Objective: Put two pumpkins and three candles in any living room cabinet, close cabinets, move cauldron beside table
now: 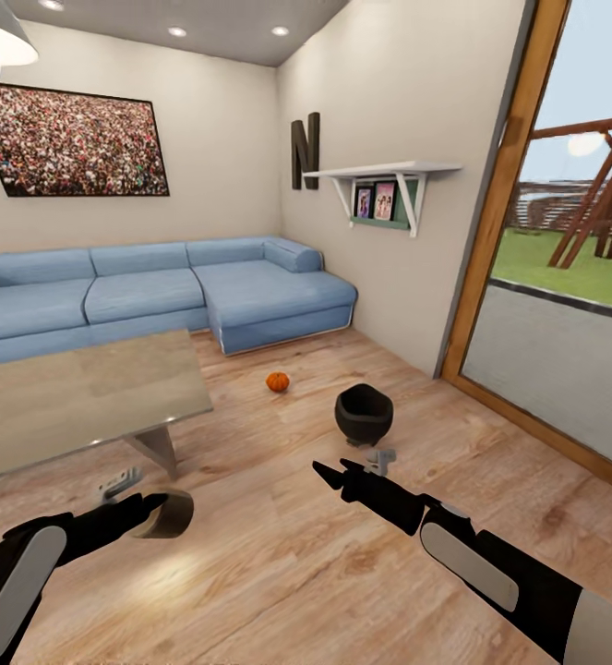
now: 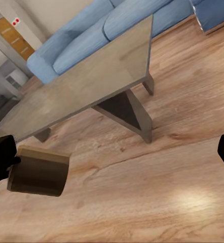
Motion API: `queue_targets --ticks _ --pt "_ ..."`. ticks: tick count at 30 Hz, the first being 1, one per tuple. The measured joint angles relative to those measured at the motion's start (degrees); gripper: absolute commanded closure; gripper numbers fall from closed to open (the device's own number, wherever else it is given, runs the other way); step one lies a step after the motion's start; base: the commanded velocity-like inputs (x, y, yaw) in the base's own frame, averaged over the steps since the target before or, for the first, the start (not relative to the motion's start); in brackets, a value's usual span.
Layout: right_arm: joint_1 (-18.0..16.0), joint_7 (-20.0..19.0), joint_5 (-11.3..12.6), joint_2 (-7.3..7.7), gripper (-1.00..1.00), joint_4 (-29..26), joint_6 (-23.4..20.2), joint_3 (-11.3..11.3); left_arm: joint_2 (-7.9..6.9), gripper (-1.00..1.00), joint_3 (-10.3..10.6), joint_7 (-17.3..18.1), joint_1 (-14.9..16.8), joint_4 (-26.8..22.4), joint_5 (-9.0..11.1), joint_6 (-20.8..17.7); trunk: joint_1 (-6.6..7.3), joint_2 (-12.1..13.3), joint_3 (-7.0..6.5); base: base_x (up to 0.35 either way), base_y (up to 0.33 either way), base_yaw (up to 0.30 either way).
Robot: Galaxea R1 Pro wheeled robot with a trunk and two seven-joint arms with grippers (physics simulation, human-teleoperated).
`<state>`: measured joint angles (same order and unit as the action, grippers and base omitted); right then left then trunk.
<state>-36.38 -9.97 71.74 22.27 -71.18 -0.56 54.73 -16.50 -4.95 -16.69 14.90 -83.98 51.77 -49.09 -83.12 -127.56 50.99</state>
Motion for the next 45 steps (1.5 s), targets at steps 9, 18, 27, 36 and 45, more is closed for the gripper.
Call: queue_targets --ticks 9,18,27,36,45 --pt "-0.03 0.0 -0.01 0.0 -1.0 0.02 0.0 -0.03 -0.02 1.0 0.2 -0.09 0.0 0.16 1.55 -0.03 0.0 0.0 -0.57 -0.054 0.035 0.193" --pt "-0.03 0.0 -0.01 0.0 -1.0 0.02 0.0 0.01 -0.02 1.0 0.28 -0.09 0.0 0.18 1.49 -0.05 0.0 0.0 -1.14 -0.018 0.002 0.198" --pt "-0.03 0.0 -0.07 0.0 -1.0 -0.02 0.0 0.01 -0.02 1.0 0.3 -0.1 -0.01 0.18 1.46 -0.07 0.0 0.0 -1.71 -0.044 0.0 0.2" --pt "-0.02 0.0 -0.1 0.0 -1.0 0.01 0.0 0.01 -0.02 1.0 0.31 -0.1 -0.01 0.2 1.5 -0.06 0.0 0.0 -2.28 -0.005 0.0 0.2" --pt "-0.03 0.0 -0.1 0.0 -1.0 0.01 0.0 0.01 -0.02 1.0 0.22 -0.1 -0.01 0.31 1.52 -0.06 0.0 0.0 -2.86 0.0 0.0 0.2"
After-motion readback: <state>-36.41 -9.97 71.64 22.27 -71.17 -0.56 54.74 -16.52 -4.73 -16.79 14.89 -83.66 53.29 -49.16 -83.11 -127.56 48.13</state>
